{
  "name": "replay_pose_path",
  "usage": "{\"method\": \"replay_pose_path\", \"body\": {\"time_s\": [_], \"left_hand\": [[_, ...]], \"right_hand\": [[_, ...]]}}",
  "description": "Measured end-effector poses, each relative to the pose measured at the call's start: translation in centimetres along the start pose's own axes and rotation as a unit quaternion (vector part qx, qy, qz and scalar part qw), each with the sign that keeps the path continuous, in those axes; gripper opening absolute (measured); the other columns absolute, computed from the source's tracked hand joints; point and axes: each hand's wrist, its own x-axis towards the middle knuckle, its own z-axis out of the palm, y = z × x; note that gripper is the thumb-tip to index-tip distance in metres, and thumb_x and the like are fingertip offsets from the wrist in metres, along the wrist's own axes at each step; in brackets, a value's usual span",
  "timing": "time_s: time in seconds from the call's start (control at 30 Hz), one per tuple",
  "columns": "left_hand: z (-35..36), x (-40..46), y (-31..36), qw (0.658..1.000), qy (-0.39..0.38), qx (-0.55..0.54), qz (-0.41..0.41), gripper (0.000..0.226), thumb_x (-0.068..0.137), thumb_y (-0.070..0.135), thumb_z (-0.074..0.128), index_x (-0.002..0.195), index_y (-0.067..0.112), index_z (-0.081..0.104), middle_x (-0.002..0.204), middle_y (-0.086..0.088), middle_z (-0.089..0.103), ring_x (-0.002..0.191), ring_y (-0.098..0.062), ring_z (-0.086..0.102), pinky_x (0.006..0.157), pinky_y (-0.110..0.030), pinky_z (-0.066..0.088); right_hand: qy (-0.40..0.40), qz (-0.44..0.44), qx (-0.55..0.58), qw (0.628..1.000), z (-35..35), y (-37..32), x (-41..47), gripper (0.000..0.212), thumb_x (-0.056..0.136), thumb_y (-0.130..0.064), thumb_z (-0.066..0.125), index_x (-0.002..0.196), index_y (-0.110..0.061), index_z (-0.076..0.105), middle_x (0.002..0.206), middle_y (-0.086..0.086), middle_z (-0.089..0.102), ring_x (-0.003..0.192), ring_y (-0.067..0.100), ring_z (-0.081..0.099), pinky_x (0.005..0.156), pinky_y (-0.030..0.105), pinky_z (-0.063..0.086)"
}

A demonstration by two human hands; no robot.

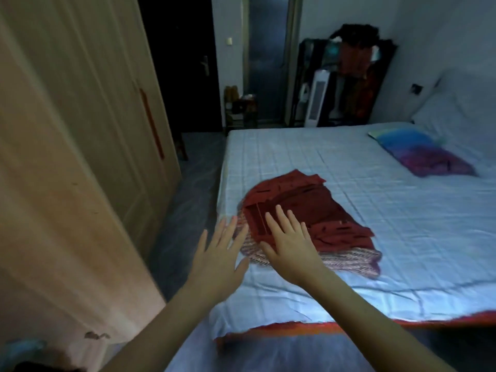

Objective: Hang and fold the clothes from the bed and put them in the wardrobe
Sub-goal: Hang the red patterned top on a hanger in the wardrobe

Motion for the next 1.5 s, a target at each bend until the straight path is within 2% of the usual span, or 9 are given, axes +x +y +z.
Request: {"method": "replay_pose_path", "body": {"time_s": [0.17,0.37,0.7,0.77,0.87,1.0,1.17,1.3,1.5], "left_hand": [[2.1,5.3,8.3,0.998,-0.027,-0.03,0.039,0.064,0.085,0.052,0.037,0.141,0.021,0.048,0.15,-0.008,0.042,0.137,-0.027,0.041,0.101,-0.056,0.042],[4.6,8.0,13.9,0.997,-0.052,-0.035,0.055,0.064,0.084,0.052,0.037,0.138,0.021,0.052,0.147,-0.008,0.046,0.131,-0.028,0.049,0.096,-0.055,0.046],[8.2,11.8,14.8,0.994,-0.093,-0.035,0.04,0.065,0.085,0.056,0.037,0.138,0.021,0.051,0.146,-0.007,0.047,0.129,-0.028,0.052,0.093,-0.053,0.047],[9.4,13.1,14.5,0.995,-0.082,-0.05,0.033,0.067,0.087,0.057,0.033,0.142,0.02,0.047,0.151,-0.007,0.041,0.134,-0.028,0.046,0.097,-0.054,0.044],[10.9,15.2,13.6,0.993,-0.072,-0.087,0.02,0.078,0.086,0.063,0.013,0.153,0.025,0.022,0.161,-0.001,0.007,0.148,-0.023,0.012,0.115,-0.052,0.018],[12.6,18.2,11.7,0.989,-0.097,-0.107,-0.001,0.086,0.076,0.067,-0.002,0.154,0.03,0.001,0.154,0.008,-0.02,0.148,-0.016,-0.012,0.118,-0.046,0.0],[15.1,22.2,8.7,0.984,-0.125,-0.127,-0.03,0.087,0.074,0.065,0.0,0.154,0.03,-0.002,0.153,0.008,-0.024,0.148,-0.016,-0.013,0.118,-0.044,-0.003],[17.7,25.1,6.0,0.979,-0.128,-0.147,-0.061,0.087,0.076,0.064,0.005,0.155,0.027,0.009,0.16,0.004,-0.01,0.15,-0.019,-0.005,0.118,-0.046,0.003],[22.7,27.7,3.2,0.964,-0.172,-0.179,-0.092,0.09,0.073,0.064,0.001,0.155,0.026,0.008,0.162,0.002,-0.009,0.149,-0.018,-0.008,0.118,-0.044,-0.002]], "right_hand": [[0.012,0.048,-0.013,0.999,-1.7,9.6,-2.2,0.069,0.097,-0.048,0.043,0.155,-0.026,0.012,0.163,0.0,-0.005,0.15,0.024,-0.006,0.118,0.048,0.003],[0.015,0.066,0.007,0.998,-2.1,15.4,-2.9,0.068,0.097,-0.045,0.046,0.155,-0.024,0.017,0.163,0.001,-0.001,0.15,0.025,-0.002,0.118,0.048,0.004],[0.002,0.063,0.013,0.998,0.2,18.9,-0.4,0.066,0.097,-0.045,0.044,0.154,-0.023,0.019,0.163,0.001,-0.001,0.15,0.024,-0.001,0.119,0.047,0.005],[-0.004,0.06,0.011,0.998,0.6,19.6,0.8,0.066,0.097,-0.045,0.043,0.154,-0.023,0.019,0.163,0.001,-0.001,0.15,0.024,-0.001,0.119,0.047,0.005],[-0.013,0.056,0.012,0.998,1.4,20.4,3.4,0.066,0.095,-0.043,0.044,0.153,-0.021,0.022,0.163,0.002,0.002,0.15,0.026,0.002,0.119,0.047,0.006],[-0.031,0.053,0.009,0.998,2.7,21.1,7.6,0.065,0.096,-0.041,0.045,0.153,-0.022,0.021,0.163,0.002,0.001,0.15,0.024,0.001,0.119,0.047,0.006],[-0.063,0.033,0.009,0.997,4.8,21.3,13.5,0.065,0.096,-0.038,0.049,0.153,-0.019,0.024,0.163,0.004,0.007,0.149,0.026,0.007,0.117,0.05,0.011],[-0.079,0.019,0.004,0.997,6.8,21.4,18.2,0.064,0.095,-0.036,0.05,0.151,-0.018,0.027,0.162,0.005,0.011,0.149,0.027,0.011,0.117,0.051,0.014],[-0.12,0.02,0.005,0.993,12.7,22.3,22.0,0.062,0.092,-0.031,0.052,0.149,-0.018,0.032,0.161,0.005,0.015,0.148,0.026,0.016,0.117,0.048,0.018]]}}
